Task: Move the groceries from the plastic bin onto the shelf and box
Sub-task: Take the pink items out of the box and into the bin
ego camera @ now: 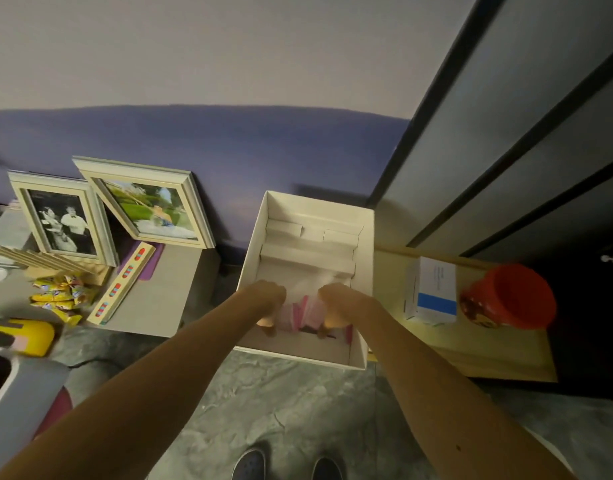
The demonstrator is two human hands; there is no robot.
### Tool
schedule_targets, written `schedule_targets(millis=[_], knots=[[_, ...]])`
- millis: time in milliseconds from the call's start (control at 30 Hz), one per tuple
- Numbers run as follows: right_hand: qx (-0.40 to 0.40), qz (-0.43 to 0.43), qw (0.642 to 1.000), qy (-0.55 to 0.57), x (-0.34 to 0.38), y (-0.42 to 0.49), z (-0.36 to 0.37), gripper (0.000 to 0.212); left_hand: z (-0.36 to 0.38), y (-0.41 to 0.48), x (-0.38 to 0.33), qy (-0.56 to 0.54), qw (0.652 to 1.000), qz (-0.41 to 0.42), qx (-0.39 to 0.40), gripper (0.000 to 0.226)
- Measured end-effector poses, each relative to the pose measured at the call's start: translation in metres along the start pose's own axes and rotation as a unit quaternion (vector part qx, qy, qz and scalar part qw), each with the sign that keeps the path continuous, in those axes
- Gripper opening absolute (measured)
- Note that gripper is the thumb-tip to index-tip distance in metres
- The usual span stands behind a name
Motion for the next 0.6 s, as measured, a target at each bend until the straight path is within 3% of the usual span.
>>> schedule_targets(millis=[100, 233, 433, 600], knots=[[-0.05, 0.0, 0.999, 0.001, 0.0, -0.009, -0.011, 0.06, -0.016, -0.013, -0.005, 0.016, 0.995, 0.034, -0.089, 0.074], [-0.127, -0.005, 0.992, 0.021, -0.002, -0.04, -0.05, 0.052, -0.059, -0.053, -0.009, -0.012, 0.979, 0.074, -0.192, 0.081], [-0.269, 0.036, 0.958, 0.088, -0.033, -0.13, -0.141, 0.053, -0.154, -0.15, -0.017, -0.198, 0.934, 0.077, -0.288, 0.09], [-0.382, 0.03, 0.91, 0.159, -0.065, -0.24, -0.217, 0.064, -0.236, -0.245, -0.048, -0.218, 0.899, 0.094, -0.368, 0.095]])
Point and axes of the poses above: each hand's wrist, its own y-axis towards the middle knuckle, its own z-axis out of the palm, x = y × z, the point moved 5 cm from there along y, towards the middle knuckle, and after that the axes turned 13 degrees about -y, right-handed, at the moved point
